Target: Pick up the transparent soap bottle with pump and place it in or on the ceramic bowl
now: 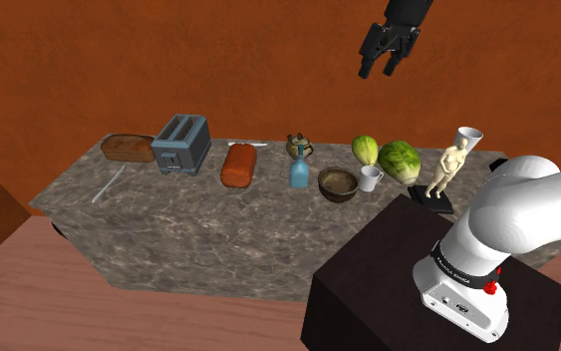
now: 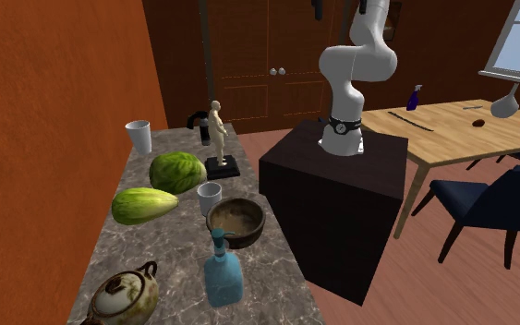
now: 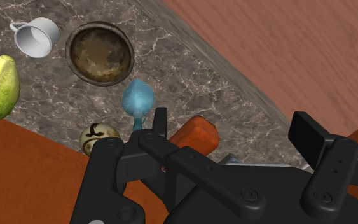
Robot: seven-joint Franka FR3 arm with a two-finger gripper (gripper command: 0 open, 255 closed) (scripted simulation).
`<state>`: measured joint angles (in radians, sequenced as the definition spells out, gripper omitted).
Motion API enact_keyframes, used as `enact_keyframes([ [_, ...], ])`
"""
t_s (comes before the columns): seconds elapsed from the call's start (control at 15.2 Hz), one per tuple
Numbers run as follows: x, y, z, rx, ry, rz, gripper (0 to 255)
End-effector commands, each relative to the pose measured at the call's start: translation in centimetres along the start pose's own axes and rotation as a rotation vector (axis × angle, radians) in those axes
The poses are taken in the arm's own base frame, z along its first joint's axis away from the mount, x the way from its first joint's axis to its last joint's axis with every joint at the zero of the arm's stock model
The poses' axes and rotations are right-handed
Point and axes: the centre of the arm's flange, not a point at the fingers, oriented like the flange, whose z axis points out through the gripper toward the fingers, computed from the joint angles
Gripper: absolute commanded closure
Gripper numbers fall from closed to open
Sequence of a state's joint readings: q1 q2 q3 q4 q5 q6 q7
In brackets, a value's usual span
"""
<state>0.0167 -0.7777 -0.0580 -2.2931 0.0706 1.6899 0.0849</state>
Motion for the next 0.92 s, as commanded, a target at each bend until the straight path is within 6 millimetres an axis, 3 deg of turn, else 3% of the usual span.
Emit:
enact_keyframes([
  [0.0,0.0,0.0,0.0,0.000,0.000,0.000,0],
  [0.86,8.8,4.5,14.1,-0.006,-0.006,-0.016,0],
])
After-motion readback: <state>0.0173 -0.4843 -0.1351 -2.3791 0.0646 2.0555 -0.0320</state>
